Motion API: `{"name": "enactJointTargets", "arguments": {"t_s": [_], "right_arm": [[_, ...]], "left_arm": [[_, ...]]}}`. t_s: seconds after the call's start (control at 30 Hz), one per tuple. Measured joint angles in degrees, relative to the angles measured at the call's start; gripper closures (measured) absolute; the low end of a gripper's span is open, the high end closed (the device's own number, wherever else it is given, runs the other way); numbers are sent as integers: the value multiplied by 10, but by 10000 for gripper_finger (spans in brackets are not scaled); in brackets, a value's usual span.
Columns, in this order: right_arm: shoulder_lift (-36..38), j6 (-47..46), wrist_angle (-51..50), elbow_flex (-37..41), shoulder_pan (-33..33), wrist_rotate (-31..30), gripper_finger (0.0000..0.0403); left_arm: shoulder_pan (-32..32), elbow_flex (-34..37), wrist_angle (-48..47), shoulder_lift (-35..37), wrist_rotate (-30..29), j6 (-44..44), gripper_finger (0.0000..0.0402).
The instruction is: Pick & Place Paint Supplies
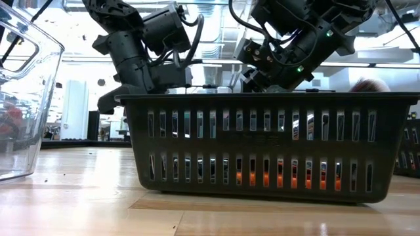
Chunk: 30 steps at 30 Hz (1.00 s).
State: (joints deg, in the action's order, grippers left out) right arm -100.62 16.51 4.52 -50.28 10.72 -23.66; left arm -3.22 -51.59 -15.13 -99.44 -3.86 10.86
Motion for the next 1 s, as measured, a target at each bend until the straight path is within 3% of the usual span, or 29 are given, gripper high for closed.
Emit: {"name": "enactJointTargets", "arguments": {"t_s": [0.47,0.67,1.0], "right_arm": [[0,0,-2,0,0,0,189],[0,0,-9,0,0,0,189],[0,-5,-9,0,0,0,189]], "left_arm": [[10,-5,4,-54,-16,9,318],[10,-4,6,-55,-12,-12,388],[-13,0,14,-48,-58,-23,399]]}}
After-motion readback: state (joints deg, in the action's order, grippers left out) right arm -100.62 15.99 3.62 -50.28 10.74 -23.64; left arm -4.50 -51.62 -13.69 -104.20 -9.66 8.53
